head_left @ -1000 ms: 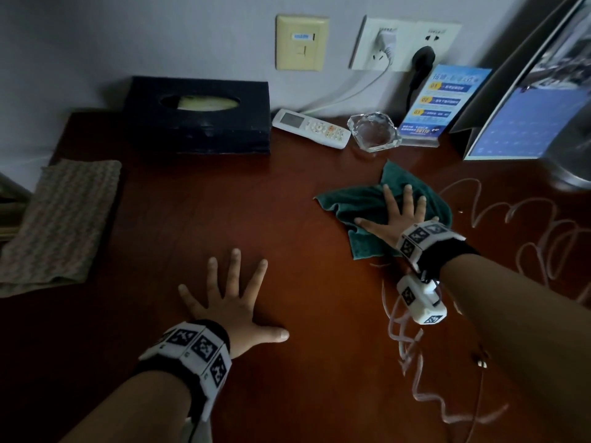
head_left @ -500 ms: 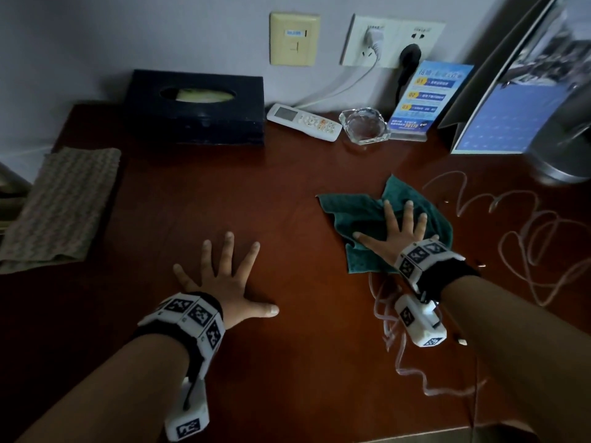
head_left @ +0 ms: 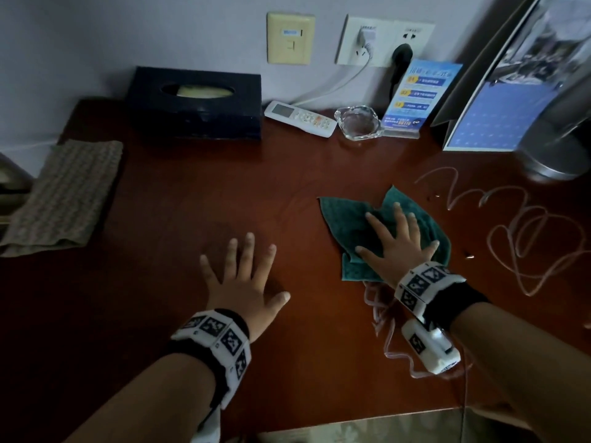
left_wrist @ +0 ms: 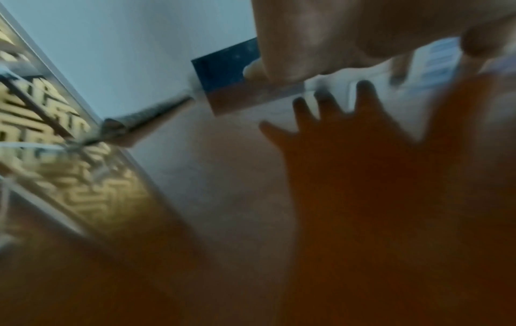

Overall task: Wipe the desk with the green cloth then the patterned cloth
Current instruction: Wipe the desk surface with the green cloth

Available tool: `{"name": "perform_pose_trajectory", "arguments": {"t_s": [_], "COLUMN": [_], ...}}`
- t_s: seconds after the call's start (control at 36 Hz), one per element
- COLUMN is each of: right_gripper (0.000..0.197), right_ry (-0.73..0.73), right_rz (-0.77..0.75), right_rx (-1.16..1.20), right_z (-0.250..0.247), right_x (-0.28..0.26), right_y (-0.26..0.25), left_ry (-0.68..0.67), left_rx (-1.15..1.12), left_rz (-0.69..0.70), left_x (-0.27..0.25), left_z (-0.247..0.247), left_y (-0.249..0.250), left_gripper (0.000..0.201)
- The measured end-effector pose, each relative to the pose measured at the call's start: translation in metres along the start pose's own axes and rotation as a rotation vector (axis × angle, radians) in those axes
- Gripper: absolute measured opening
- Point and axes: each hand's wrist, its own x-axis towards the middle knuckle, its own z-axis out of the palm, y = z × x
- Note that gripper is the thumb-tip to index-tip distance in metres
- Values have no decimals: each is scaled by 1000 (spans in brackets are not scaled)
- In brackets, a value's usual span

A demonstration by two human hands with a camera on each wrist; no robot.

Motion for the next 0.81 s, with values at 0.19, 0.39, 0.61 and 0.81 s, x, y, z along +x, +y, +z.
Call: {"name": "perform_pose_trajectory", "arguments": {"t_s": [0.19, 0.39, 0.61, 0.81], "right_gripper": [77, 75, 80, 95], "right_ry": [-110, -143, -168, -178], "right_rz": [51, 63, 78, 75], "right_rx": [44, 62, 73, 82], "right_z": [-2, -2, 3, 11], "right_x": [21, 24, 10, -6], "right_y": [3, 0, -2, 1], "left_ry": [-42, -94, -126, -140], "left_rx": [-87, -90, -91, -81], "left_rz": [25, 4, 2, -3], "left_x": [0, 6, 6, 5], "left_z": [12, 15, 9, 8], "left_y": [47, 49, 50, 50], "left_gripper": [72, 73, 74, 74]}}
